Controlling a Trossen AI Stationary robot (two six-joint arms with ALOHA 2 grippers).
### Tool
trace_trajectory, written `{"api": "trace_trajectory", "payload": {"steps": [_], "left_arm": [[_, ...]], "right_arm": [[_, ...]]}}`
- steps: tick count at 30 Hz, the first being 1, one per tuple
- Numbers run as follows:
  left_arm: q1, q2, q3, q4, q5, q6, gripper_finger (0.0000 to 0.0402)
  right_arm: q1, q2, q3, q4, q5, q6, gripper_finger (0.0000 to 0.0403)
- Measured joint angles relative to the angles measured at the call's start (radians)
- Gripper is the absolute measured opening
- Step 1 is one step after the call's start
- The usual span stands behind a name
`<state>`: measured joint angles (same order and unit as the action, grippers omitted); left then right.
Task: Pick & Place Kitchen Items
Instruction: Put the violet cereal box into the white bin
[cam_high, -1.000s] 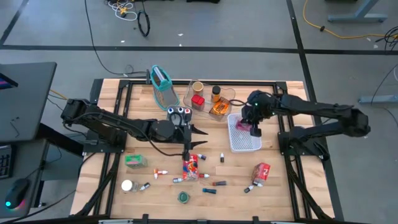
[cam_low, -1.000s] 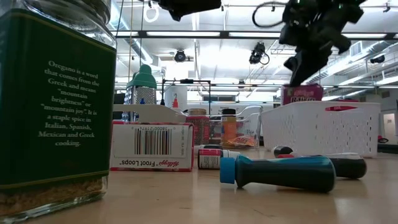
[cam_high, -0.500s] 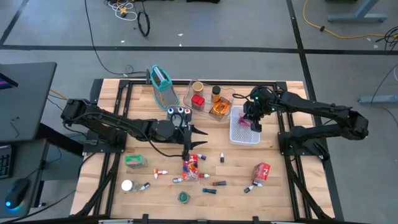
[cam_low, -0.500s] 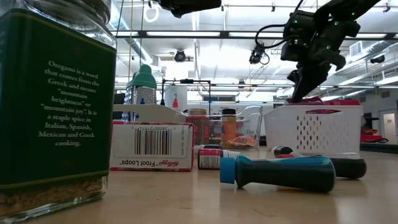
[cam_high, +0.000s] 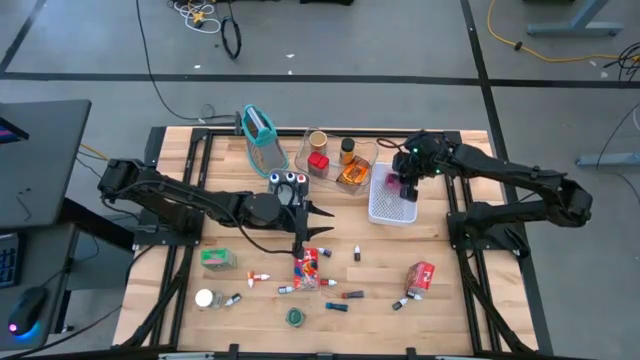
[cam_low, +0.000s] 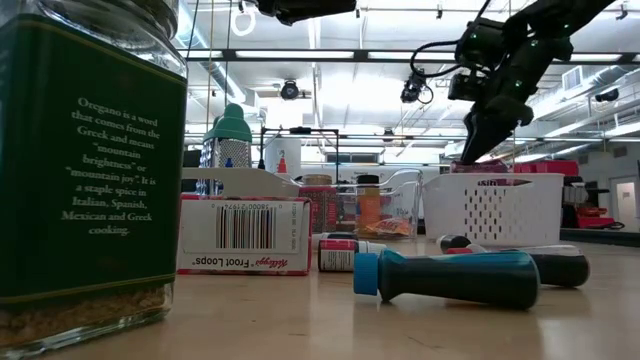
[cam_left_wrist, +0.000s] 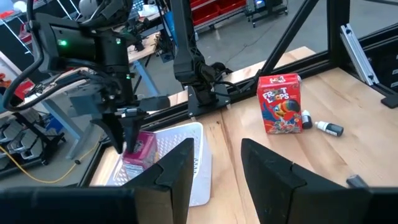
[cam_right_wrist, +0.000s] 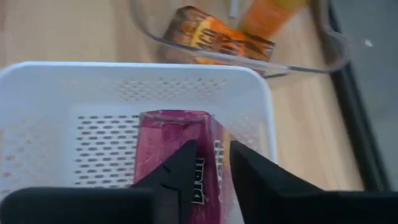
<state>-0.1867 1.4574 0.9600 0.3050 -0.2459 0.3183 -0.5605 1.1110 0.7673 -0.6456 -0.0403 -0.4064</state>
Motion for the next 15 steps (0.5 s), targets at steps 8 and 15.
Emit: {"api": "trace_trajectory", "payload": {"steps": [8, 15], "left_arm": [[0.0, 0.0, 0.0, 0.0, 0.0, 0.019, 0.0142], [0.0, 0.0, 0.0, 0.0, 0.0, 0.019, 0.0142]], "right_arm": [[-0.024, 0.0, 0.0, 0.059, 0.222, -0.028, 0.0162], [-0.015, -0.001, 0.0, 0.094, 0.216, -0.021, 0.0176]]}}
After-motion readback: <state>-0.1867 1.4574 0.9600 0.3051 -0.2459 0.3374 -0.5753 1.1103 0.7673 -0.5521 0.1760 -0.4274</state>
